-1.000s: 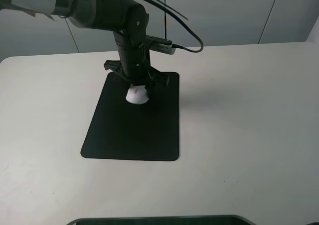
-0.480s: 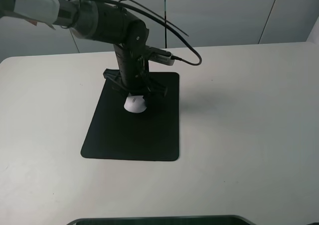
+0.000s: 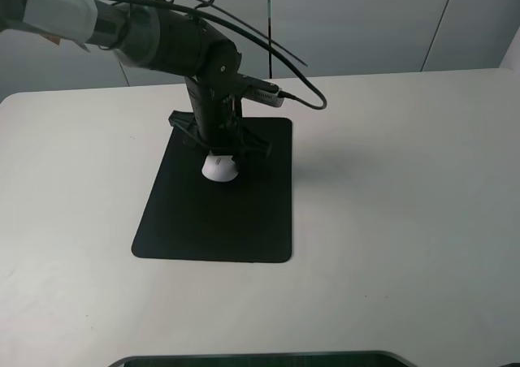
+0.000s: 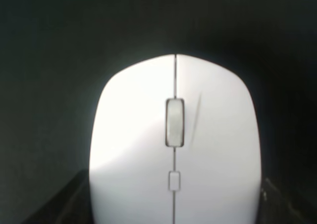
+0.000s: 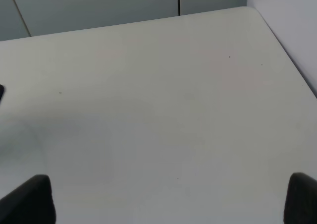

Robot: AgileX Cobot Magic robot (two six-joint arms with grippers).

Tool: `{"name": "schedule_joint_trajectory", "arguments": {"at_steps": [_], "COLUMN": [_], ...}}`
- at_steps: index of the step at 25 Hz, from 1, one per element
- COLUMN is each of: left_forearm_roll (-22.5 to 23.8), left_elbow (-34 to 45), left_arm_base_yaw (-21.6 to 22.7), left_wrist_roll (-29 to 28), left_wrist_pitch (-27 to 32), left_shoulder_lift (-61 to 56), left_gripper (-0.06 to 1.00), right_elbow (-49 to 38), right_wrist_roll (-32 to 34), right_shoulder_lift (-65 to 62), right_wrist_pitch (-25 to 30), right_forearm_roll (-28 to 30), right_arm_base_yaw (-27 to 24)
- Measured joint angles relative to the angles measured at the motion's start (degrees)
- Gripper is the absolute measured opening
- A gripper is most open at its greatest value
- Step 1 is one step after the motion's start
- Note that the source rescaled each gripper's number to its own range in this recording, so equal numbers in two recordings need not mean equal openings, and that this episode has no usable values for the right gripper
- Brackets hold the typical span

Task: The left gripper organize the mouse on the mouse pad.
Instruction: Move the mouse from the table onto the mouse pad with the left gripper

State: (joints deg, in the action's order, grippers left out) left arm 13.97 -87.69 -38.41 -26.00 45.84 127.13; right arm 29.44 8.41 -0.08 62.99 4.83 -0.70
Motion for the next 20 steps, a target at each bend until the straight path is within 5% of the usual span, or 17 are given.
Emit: {"name": "schedule_joint_trajectory", "arguments": {"at_steps": [20], "left_forearm_roll": [-1.2], "left_elbow": [0.2], "left_arm_base_yaw": [0.0], "left_wrist_roll": [-0.9], "left_wrist_pitch": [-0.3], "left_shoulder_lift": [0.0], "left_gripper": [0.00], "right_elbow": [0.0], "right_wrist_roll": [0.0], "right_shoulder_lift": [0.0], "right_wrist_pitch": [0.0], "right_forearm_roll": [0.0], "right_arm_base_yaw": [0.0]}}
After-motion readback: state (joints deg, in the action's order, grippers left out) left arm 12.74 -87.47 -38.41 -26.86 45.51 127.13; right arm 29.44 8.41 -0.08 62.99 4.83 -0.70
